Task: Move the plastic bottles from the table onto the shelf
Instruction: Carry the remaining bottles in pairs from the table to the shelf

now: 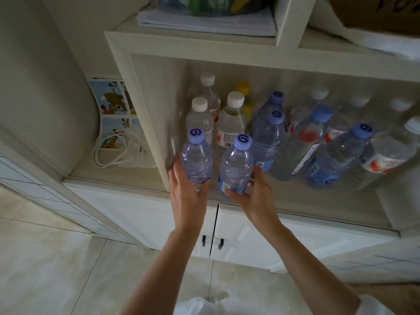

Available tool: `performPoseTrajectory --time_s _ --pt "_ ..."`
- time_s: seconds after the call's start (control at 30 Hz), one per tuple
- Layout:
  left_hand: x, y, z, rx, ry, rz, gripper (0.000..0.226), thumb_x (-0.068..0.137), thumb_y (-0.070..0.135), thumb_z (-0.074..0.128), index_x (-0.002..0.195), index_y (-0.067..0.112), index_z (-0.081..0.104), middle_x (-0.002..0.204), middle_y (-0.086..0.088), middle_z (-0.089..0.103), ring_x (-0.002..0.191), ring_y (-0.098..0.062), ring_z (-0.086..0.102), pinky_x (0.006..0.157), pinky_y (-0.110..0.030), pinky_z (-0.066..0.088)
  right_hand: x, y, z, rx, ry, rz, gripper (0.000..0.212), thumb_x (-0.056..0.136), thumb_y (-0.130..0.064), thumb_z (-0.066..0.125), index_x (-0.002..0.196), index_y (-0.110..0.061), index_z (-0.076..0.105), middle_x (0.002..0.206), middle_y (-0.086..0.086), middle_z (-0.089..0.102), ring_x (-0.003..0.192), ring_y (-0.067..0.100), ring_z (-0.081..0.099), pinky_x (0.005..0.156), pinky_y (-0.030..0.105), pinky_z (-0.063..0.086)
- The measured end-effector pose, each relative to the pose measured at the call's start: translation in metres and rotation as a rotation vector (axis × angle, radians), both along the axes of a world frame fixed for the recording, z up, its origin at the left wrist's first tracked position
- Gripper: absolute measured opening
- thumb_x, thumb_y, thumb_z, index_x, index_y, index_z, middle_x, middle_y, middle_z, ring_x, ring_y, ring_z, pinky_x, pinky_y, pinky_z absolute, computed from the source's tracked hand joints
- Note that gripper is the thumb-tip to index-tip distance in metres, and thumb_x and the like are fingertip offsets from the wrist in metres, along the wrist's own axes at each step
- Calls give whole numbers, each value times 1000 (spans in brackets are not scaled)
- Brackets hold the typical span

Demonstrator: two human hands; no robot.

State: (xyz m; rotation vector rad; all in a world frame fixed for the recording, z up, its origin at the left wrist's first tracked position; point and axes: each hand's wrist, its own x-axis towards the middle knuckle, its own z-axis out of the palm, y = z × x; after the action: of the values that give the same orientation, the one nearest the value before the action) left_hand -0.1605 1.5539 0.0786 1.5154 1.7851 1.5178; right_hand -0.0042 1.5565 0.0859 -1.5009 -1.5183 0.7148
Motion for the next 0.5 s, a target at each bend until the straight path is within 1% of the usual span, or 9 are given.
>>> performPoseTrajectory --time_s 0.07,0.13,0.23,0.3,0.33,0.37,0.4,0.47,0.5 --pt "0 0 1 10 -15 28 88 76 28 80 146 27 28 141 3 44 120 -7 47 83 -1 34 -6 3 0 8 -1 -4 71 68 -21 85 127 -14 46 117 0 65 100 14 64 82 35 58" --pt "1 0 0 10 -38 38 86 77 33 77 147 25 27 143 1 44 118 1 45 79 8 31 -11 4 -2 8 -1 -9 68 67 -22 85 124 -13 47 114 -2 64 97 11 62 80 33 58" --pt "1 0 -3 3 -38 36 88 78 30 78 148 26 26 145 2 42 121 2 43 81 10 29 -17 5 -7 28 -30 -28 73 67 -23 85 126 -12 44 118 1 61 101 17 62 81 30 57" --pt "0 0 -5 6 -26 30 89 78 28 79 149 28 24 147 4 41 121 12 39 84 10 29 -21 3 -10 34 -43 -47 78 66 -26 85 130 -13 41 122 5 58 105 18 61 81 25 54" --pt "-1 0 -5 4 -36 25 89 78 29 79 148 30 24 147 7 40 120 14 39 85 8 31 -23 3 -10 33 -48 -60 80 66 -26 86 130 -13 40 124 6 57 105 19 60 81 22 51" --pt "-3 0 -5 8 -57 16 88 78 29 79 147 32 25 147 10 41 122 10 43 87 4 35 -24 3 -12 35 -46 -71 80 66 -26 86 130 -13 40 124 7 56 106 19 60 80 20 50" --pt "-4 0 -6 10 -80 4 86 78 29 80 146 33 26 145 12 42 123 4 48 89 -2 41 -25 2 -13 27 -44 -75 80 66 -25 86 130 -13 40 124 7 56 106 20 60 81 22 51" --pt "-5 0 -7 9 -118 -8 82 78 29 81 141 35 30 139 14 48 119 -7 56 89 -19 52 -25 1 -15 -12 -25 -74 77 66 -22 86 129 -14 42 123 7 54 105 23 60 82 28 54" --pt "-6 0 -8 6 -133 -8 80 77 28 81 139 34 31 137 12 51 117 -10 59 87 -27 55 -23 0 -17 -37 -22 -72 74 67 -22 85 128 -14 44 121 7 55 104 24 60 81 28 53"
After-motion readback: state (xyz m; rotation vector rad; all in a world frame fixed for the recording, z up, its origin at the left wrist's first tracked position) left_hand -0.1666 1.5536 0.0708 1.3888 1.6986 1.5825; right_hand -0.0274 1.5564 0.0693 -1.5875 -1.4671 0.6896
